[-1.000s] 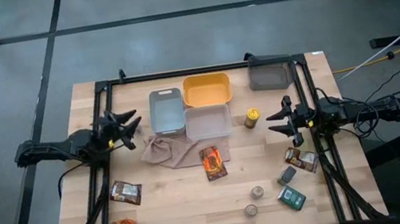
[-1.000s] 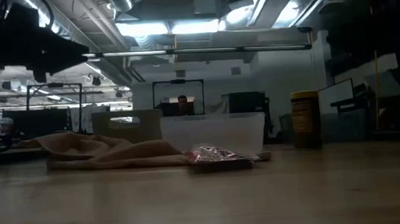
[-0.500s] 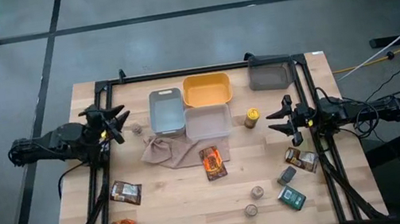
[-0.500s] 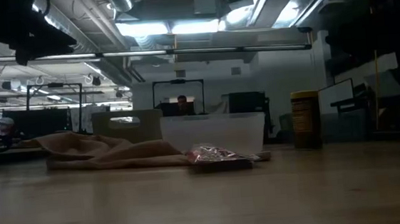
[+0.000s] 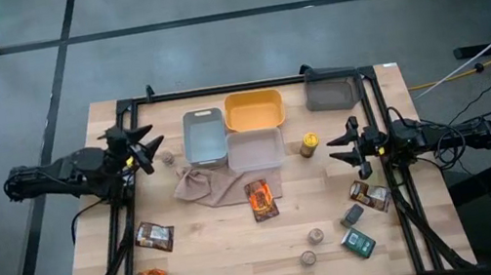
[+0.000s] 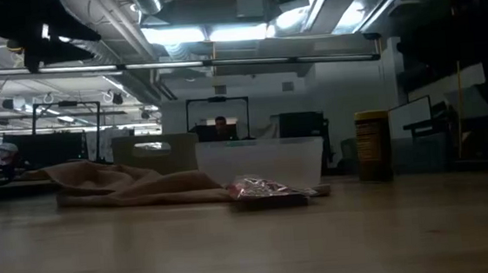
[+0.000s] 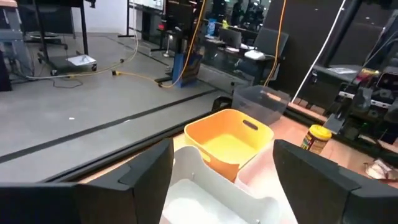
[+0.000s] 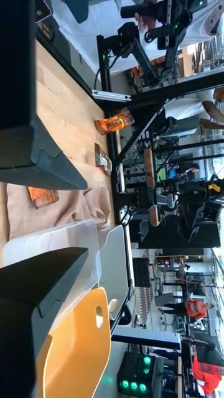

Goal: Sort spices by type
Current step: Put the top left brown seasoning bottle into the yellow bin

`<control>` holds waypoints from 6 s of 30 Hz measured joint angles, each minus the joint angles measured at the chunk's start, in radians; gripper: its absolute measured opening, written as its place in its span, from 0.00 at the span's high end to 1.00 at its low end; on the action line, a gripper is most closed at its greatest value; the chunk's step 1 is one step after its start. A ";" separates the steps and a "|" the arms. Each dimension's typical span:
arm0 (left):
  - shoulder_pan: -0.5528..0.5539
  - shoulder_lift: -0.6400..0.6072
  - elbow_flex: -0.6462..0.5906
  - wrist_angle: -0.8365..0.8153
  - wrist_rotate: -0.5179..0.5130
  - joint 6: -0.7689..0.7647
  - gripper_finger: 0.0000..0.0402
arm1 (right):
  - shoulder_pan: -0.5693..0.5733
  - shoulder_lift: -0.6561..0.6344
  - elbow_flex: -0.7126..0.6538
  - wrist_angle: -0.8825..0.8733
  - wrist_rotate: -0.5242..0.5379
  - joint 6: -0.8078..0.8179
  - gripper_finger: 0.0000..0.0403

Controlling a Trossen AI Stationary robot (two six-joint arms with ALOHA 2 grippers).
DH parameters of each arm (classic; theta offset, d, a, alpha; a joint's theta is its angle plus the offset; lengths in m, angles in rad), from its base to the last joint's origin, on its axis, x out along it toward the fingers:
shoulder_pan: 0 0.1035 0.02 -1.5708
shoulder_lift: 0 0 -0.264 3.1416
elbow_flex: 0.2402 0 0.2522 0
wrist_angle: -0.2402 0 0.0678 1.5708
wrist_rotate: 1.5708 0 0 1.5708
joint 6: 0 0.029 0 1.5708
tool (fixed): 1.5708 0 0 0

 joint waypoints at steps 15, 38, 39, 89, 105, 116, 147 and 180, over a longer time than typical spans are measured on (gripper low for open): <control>0.030 0.302 0.243 -0.547 0.094 -0.412 0.34 | 0.000 0.000 0.021 -0.001 0.000 0.021 0.60; 0.428 0.745 0.253 -0.638 0.463 -0.419 0.34 | 0.000 0.000 0.025 -0.012 0.000 0.018 0.60; 0.436 0.759 0.253 -0.637 0.477 -0.419 0.34 | 0.000 0.000 0.025 -0.012 0.000 0.018 0.60; 0.563 1.013 0.179 -0.410 0.577 -0.314 0.38 | 0.000 0.000 0.027 -0.088 -0.001 0.018 0.60; 0.563 1.004 0.180 -0.413 0.611 -0.289 0.60 | 0.000 0.000 0.027 -0.088 -0.001 0.018 0.60; 0.598 0.947 0.342 -0.628 0.623 -0.246 0.60 | 0.000 0.000 0.026 -0.086 -0.001 0.018 0.60; 0.644 1.279 0.605 0.495 0.877 0.086 0.58 | 0.000 0.000 0.025 -0.068 0.000 0.011 0.60; 0.623 1.749 1.035 -0.105 0.779 0.361 0.58 | 0.000 0.000 0.025 -0.069 0.051 0.011 0.60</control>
